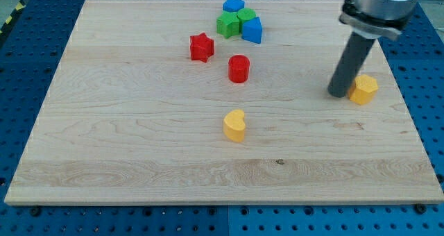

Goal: Push the heart towards the hexagon

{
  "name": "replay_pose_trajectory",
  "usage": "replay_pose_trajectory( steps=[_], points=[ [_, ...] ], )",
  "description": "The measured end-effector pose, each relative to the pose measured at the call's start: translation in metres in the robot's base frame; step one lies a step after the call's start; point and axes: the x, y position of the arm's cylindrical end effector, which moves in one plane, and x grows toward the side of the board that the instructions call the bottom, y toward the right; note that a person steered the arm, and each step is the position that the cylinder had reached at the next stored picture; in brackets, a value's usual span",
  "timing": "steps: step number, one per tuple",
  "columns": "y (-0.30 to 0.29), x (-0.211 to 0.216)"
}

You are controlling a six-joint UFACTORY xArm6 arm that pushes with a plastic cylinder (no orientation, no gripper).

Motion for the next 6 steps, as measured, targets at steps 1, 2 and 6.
replay_pose_trajectory(
  steps=[1,2,6],
  points=[
    [-0.063,0.001],
    [-0.130,0.003],
    [-0.208,0.093]
  ],
)
